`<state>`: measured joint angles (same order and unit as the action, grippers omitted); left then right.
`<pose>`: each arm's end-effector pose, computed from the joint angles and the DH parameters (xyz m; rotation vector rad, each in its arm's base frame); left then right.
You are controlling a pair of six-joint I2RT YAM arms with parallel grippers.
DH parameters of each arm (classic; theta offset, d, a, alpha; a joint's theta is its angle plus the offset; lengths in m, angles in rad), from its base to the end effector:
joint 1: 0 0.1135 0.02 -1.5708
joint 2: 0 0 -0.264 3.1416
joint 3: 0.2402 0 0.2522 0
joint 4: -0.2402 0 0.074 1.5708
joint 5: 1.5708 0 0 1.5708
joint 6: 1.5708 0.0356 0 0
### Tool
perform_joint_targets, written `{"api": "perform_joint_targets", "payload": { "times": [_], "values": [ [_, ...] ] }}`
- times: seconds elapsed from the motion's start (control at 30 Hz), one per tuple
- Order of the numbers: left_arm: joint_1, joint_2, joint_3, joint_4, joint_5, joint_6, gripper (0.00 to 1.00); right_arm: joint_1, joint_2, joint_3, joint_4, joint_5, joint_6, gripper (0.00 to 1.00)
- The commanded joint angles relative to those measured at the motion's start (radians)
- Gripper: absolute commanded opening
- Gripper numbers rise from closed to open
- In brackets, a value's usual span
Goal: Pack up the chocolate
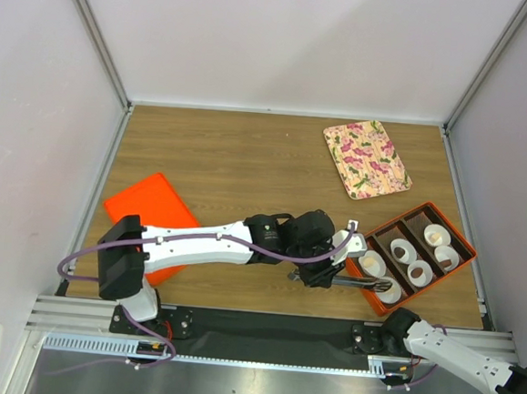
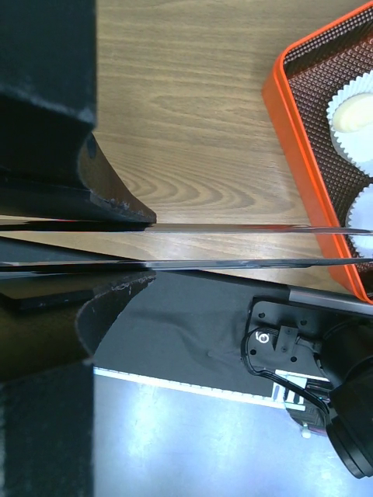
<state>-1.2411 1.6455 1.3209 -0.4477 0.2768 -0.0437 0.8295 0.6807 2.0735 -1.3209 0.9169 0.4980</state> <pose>0.1101 -0.3518 0.2800 1.5351 1.9886 -0.9136 -0.0504 -0.0968 0.5382 0.4868 1.4596 0.3715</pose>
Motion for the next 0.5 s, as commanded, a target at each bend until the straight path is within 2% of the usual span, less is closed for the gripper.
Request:
{"api": "perform_joint_targets", "payload": {
  "times": [0.0,0.47],
  "values": [
    [-0.009,0.007,0.055,0.049,0.022,0.013,0.25,0.005,-0.001,-0.003,0.006,0.016,0.025,0.96],
    [-0.008,0.05,0.081,0.04,-0.013,0.021,0.31,0.002,-0.009,-0.003,0.009,0.0,0.03,0.96]
  ]
}}
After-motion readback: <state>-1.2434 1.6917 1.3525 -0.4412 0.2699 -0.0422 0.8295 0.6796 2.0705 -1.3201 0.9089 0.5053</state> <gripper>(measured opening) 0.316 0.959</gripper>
